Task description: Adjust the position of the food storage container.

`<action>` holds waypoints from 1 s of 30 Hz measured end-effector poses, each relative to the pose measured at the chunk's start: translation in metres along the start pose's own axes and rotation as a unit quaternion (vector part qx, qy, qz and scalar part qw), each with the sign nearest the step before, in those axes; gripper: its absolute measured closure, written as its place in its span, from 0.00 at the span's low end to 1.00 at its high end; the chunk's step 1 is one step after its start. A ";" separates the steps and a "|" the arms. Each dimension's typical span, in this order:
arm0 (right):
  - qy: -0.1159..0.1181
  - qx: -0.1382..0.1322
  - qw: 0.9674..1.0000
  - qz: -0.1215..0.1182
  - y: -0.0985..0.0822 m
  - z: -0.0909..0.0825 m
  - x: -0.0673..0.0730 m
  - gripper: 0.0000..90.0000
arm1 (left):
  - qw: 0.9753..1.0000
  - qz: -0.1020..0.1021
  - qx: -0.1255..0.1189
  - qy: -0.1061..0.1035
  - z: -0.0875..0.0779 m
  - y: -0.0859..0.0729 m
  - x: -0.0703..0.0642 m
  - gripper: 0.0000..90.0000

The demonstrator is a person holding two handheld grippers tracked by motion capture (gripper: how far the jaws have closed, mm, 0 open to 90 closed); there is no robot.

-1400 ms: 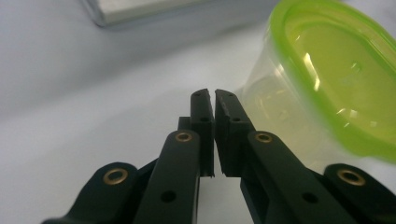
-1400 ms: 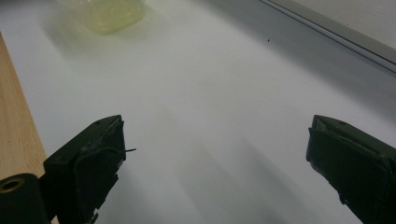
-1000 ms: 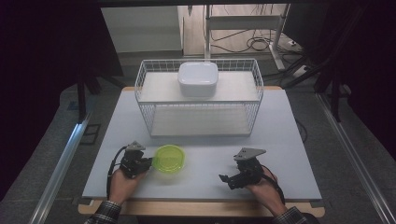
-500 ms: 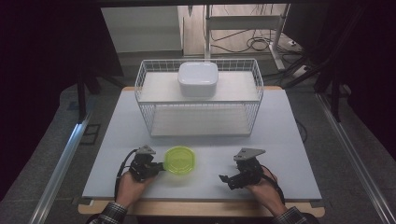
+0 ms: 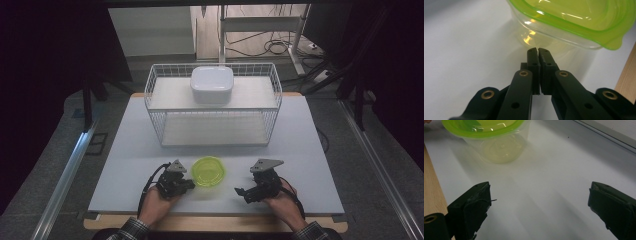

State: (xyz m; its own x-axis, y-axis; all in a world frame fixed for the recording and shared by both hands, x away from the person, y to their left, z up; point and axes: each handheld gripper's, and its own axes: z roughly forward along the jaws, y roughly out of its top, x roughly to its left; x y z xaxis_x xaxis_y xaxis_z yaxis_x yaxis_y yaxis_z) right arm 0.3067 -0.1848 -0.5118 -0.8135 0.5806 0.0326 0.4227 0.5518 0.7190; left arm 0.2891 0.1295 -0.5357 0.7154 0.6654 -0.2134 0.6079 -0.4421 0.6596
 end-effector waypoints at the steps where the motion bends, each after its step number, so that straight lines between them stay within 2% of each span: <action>1: 0.000 0.000 1.000 0.000 0.000 0.000 0.000 0.06 | 1.000 0.004 0.001 0.002 0.001 0.001 -0.002 0.98; 4: 0.001 0.000 1.000 -0.001 0.000 0.000 0.000 0.06 | 1.000 0.012 0.000 0.010 0.000 0.001 -0.003 0.96; 6: 0.001 0.000 1.000 -0.001 0.000 0.000 0.000 0.06 | 1.000 0.011 -0.005 0.018 -0.004 0.001 -0.003 0.89; 10: 0.001 -0.001 1.000 0.000 0.000 0.000 0.000 0.06 | 0.999 0.020 -0.025 0.038 -0.015 -0.001 -0.004 0.66; 14: 0.001 -0.001 1.000 0.000 0.000 -0.001 0.000 0.06 | 0.997 0.034 -0.038 0.058 -0.023 -0.003 -0.007 0.48; 18: 0.001 -0.002 1.000 0.001 0.000 -0.001 0.000 0.05 | 0.996 0.033 -0.059 0.062 -0.032 -0.006 -0.007 0.32; 23: 0.001 -0.003 1.000 0.000 0.000 -0.001 0.000 0.05 | 0.994 0.030 -0.085 0.059 -0.043 -0.013 -0.006 0.18; 26: 0.001 -0.003 1.000 0.000 0.000 -0.002 0.000 0.05 | 0.994 0.034 -0.081 0.070 -0.047 -0.018 -0.006 0.14; 30: 0.002 -0.003 1.000 -0.001 0.000 -0.001 0.000 0.05 | 0.992 0.056 -0.069 0.092 -0.052 -0.025 -0.009 0.10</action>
State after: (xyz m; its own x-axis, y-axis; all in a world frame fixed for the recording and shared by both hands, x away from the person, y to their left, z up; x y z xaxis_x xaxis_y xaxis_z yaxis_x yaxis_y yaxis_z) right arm 0.3059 -0.1854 -0.5106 -0.8156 0.5776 0.0343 0.4190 0.5487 0.7234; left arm 0.2498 0.1657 -0.5130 0.6929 0.7210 -0.0069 0.4663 -0.4407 0.7671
